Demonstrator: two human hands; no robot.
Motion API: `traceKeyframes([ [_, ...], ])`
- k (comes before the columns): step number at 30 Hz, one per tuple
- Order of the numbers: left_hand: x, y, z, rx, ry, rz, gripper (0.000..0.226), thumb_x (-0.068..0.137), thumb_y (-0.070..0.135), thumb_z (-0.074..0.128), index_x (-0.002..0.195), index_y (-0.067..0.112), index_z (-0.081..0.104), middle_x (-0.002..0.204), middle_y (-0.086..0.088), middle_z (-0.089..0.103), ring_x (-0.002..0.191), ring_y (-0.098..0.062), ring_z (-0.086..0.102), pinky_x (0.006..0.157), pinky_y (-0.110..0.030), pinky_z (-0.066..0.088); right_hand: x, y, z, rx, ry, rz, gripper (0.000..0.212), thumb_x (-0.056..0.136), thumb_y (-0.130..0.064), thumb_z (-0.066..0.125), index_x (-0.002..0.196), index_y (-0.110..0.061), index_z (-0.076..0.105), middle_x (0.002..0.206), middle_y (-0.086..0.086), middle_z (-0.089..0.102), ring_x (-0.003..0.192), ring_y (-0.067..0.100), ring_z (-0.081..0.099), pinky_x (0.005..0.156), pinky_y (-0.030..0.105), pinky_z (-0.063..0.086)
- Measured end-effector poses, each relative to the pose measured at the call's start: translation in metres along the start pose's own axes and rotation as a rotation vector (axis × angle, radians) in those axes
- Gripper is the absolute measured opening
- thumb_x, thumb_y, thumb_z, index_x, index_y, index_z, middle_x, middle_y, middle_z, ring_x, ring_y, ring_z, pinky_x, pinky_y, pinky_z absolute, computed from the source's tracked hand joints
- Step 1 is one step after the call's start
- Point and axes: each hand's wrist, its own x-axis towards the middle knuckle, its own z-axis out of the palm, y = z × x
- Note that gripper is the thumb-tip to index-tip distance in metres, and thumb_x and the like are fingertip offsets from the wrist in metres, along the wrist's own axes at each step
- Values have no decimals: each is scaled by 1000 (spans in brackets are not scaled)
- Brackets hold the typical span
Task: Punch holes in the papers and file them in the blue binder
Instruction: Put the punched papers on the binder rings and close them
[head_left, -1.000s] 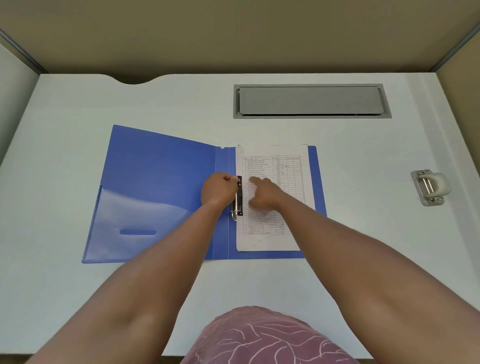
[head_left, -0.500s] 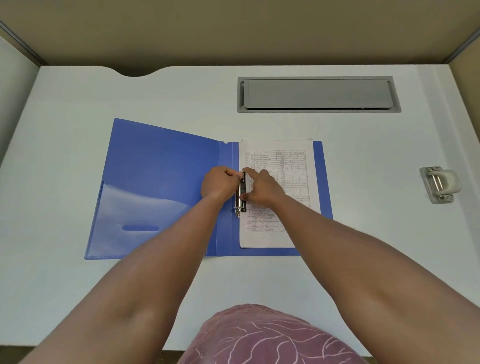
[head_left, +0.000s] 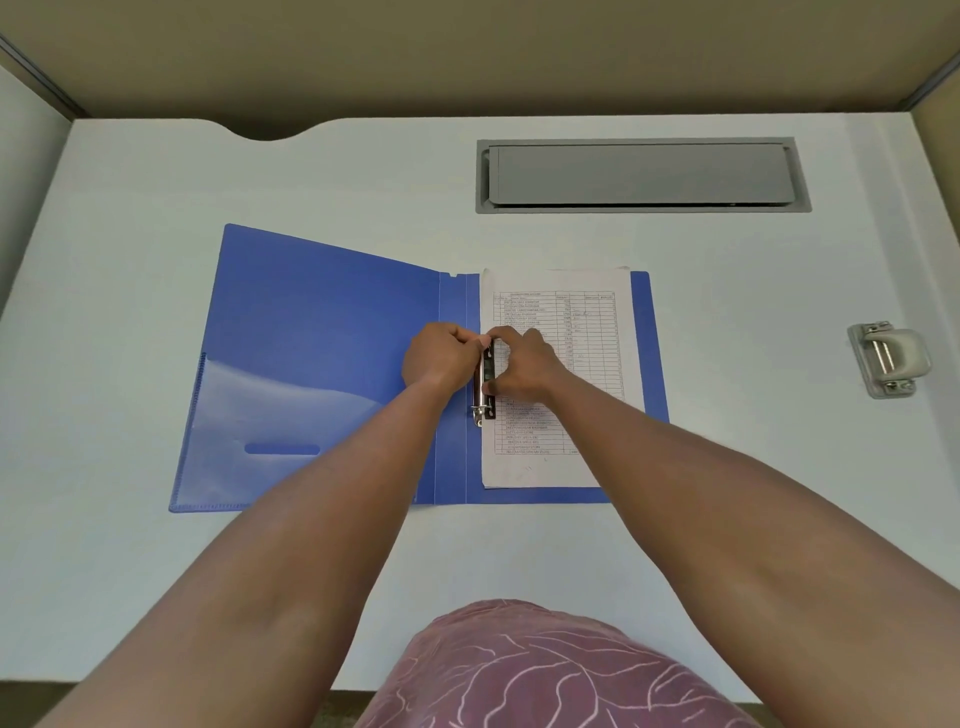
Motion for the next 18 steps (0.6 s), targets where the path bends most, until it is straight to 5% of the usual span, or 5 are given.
traceKeyframes([
  [18, -3, 5, 2, 20, 16, -21, 20, 90, 46, 67, 89, 28, 72, 84, 11, 70, 74, -9, 65, 62, -26, 51, -1, 1, -3, 13, -32, -15, 80, 70, -25, 84, 137, -33, 41, 129, 13, 35, 120, 34, 43, 99, 45, 46],
])
